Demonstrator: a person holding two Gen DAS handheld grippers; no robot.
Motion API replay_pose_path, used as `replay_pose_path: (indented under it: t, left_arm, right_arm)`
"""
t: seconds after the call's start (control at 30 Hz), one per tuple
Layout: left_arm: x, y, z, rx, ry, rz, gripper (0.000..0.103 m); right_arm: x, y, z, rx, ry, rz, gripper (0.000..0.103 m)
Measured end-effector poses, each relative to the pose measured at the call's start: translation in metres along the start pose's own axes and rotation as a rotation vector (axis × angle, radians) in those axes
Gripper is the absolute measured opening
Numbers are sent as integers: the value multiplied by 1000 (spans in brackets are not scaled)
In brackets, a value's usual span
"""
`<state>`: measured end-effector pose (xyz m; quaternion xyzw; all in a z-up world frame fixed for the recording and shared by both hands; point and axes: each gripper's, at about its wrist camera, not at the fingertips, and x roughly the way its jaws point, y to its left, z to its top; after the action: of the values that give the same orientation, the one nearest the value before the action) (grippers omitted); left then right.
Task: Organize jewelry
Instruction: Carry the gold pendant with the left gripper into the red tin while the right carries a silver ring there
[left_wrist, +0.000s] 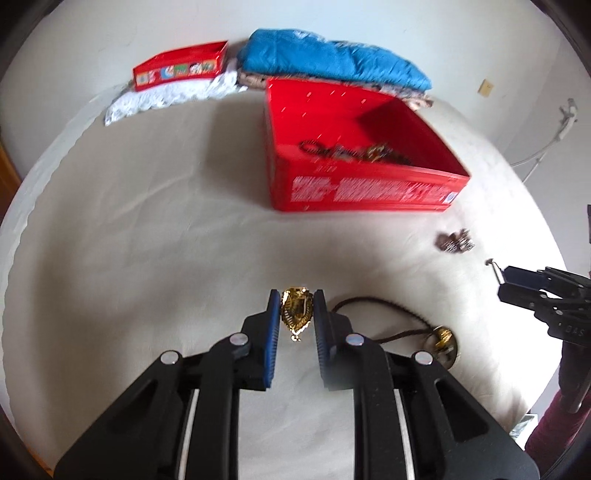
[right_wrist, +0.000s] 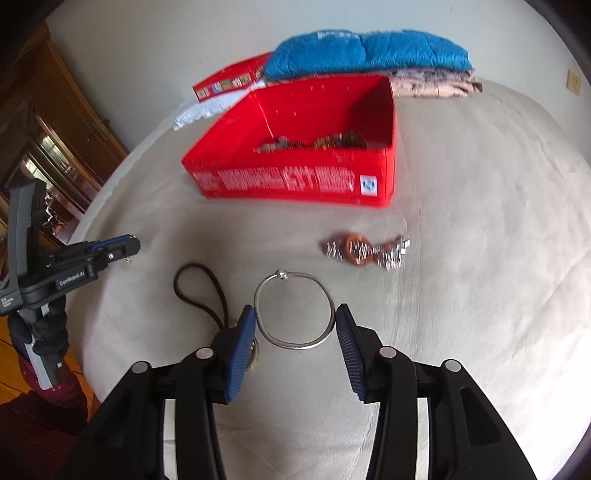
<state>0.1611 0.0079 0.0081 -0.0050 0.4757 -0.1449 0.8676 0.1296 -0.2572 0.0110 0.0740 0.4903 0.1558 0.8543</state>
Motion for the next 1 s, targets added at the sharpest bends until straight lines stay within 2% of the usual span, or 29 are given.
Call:
replay_pose_path:
  t: [0.27, 0.5, 0.73, 0.87, 1.0]
  left_arm:
    - [-16, -20, 37, 31, -82, -21, 16]
    - [-6, -35, 97, 16, -153, -55, 16]
    - [70, -28, 147, -55, -36, -80, 16]
    - [103, -23, 154, -61, 18, -101, 17]
    - [120, -22, 156, -50, 49, -116, 20]
  right_arm:
    - [-19, 4, 37, 0, -93, 11, 45]
    - [-4, 2, 102, 18, -148, 13, 45]
    - [65, -13, 152, 76, -63, 11, 45]
    - [99, -22, 157, 93, -19, -26, 45]
    - [110, -24, 156, 70, -9, -47, 46]
